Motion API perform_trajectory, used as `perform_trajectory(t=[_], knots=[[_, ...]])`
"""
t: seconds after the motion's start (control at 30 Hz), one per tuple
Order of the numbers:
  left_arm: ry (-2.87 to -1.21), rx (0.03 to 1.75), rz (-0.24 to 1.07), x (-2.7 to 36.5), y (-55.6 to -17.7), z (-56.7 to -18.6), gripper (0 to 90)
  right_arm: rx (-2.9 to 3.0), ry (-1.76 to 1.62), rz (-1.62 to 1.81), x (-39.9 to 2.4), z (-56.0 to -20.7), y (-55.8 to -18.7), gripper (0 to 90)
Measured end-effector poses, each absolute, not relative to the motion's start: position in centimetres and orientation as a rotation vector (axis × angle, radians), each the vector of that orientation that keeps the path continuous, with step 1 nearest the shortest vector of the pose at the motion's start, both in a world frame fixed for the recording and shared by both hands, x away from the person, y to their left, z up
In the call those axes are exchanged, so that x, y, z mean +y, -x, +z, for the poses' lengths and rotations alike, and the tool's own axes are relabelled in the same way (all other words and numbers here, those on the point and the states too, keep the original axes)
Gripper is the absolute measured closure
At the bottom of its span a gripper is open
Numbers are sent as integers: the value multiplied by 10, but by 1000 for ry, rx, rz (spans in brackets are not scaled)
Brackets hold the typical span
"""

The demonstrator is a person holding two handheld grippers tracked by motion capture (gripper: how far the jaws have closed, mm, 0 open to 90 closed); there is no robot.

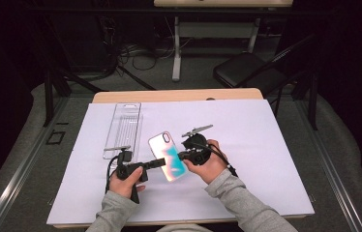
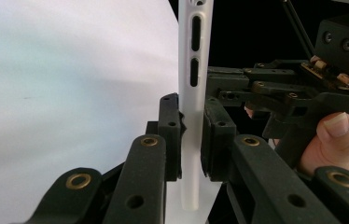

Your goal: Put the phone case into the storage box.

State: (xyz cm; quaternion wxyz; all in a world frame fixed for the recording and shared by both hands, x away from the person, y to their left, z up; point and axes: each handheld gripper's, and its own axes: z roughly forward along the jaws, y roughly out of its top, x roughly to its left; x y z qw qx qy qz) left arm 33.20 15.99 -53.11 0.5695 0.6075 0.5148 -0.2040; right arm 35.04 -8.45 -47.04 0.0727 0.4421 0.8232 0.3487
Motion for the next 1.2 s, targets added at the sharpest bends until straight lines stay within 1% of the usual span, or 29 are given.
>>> perform_trajectory(t=[0.8, 1.2], knots=[[-1416, 1212, -481, 160, -332, -531, 811, 2465, -1318, 1071, -85, -473, -350, 872], [-1427, 1214, -475, 161, -332, -532, 811, 2472, -1322, 1084, -85, -473, -350, 856]])
